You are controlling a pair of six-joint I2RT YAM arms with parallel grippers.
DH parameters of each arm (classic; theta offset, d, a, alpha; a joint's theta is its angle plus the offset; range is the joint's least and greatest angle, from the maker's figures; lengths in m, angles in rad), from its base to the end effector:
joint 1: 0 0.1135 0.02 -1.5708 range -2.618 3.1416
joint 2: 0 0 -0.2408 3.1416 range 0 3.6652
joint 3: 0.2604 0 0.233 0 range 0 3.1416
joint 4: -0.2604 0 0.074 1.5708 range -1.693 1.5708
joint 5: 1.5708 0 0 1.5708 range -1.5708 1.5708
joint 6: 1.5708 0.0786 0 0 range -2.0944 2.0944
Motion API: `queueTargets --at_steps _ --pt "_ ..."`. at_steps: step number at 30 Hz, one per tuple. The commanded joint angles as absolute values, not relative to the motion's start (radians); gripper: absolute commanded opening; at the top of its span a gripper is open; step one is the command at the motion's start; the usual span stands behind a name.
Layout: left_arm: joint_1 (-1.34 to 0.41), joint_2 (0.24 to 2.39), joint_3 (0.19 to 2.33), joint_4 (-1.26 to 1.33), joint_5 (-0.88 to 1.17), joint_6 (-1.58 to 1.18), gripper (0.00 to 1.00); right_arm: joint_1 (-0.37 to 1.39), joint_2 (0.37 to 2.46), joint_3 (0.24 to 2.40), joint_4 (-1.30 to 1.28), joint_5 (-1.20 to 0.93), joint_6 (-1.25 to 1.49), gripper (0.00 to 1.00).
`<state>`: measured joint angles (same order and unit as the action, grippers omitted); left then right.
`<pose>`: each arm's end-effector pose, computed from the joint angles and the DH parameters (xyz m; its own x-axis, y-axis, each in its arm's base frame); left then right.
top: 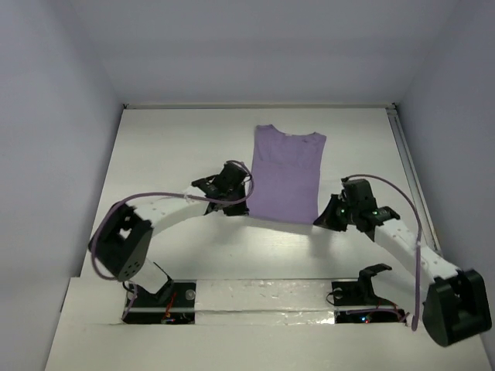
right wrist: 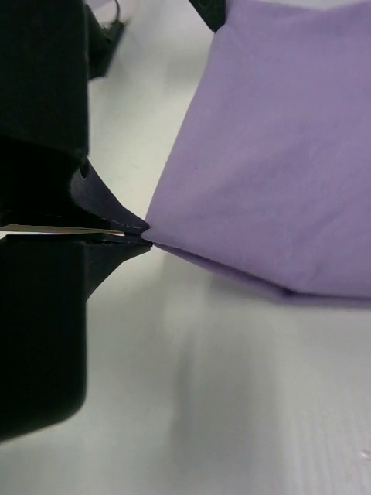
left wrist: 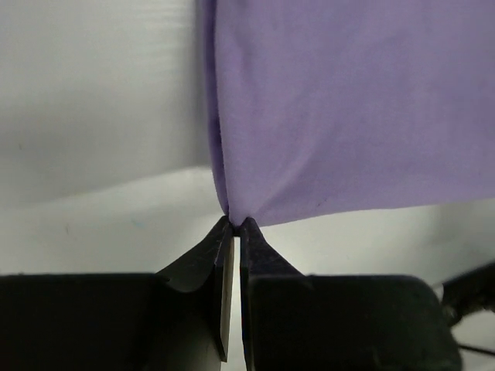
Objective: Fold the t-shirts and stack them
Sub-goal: Fold the long partially folded tshirt into a neat square
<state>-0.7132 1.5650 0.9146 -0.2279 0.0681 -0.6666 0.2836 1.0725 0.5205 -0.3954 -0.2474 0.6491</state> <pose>0.2471 -0.2209 0.1484 -0.8814 -0.0532 -0.4694 0.1789 0.8820 -0.4359 0.2018 0.0789 0.1361 -0.8679 0.3575 -0.3449 0.1457 0.8470 0.5113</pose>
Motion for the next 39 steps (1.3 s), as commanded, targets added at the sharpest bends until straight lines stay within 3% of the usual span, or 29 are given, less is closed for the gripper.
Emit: queueTargets --at_steps 1,5,8,15,17,26,37,39 --pt "-0.736 1.392 0.955 -0.415 0.057 -0.673 0.00 0.291 0.911 0.558 -0.627 -0.291 0.681 0.00" --pt "-0.736 1.368 1.112 -0.489 0.009 -0.654 0.00 0.291 0.917 0.753 -0.770 -0.140 0.654 0.00" --pt "-0.703 1.465 1.267 -0.489 -0.041 -0.601 0.00 0.291 1.037 0.894 -0.721 -0.091 0.632 0.00" --pt "-0.577 1.815 1.685 -0.477 -0.086 -0.482 0.00 0.124 1.378 1.135 -0.529 -0.084 0.539 0.00" --pt "-0.557 1.940 1.904 -0.512 -0.086 -0.453 0.00 0.079 1.498 1.236 -0.511 -0.095 0.509 0.00" --pt "-0.483 2.327 2.337 -0.546 -0.014 -0.448 0.00 0.017 1.856 1.538 -0.545 -0.103 0.477 0.00" --pt "-0.442 2.490 2.393 -0.434 0.073 -0.508 0.00 0.017 2.143 1.778 -0.610 -0.057 0.495 0.00" --pt "-0.442 2.522 2.391 -0.301 0.084 -0.529 0.00 0.017 2.163 1.789 -0.612 -0.049 0.506 0.00"
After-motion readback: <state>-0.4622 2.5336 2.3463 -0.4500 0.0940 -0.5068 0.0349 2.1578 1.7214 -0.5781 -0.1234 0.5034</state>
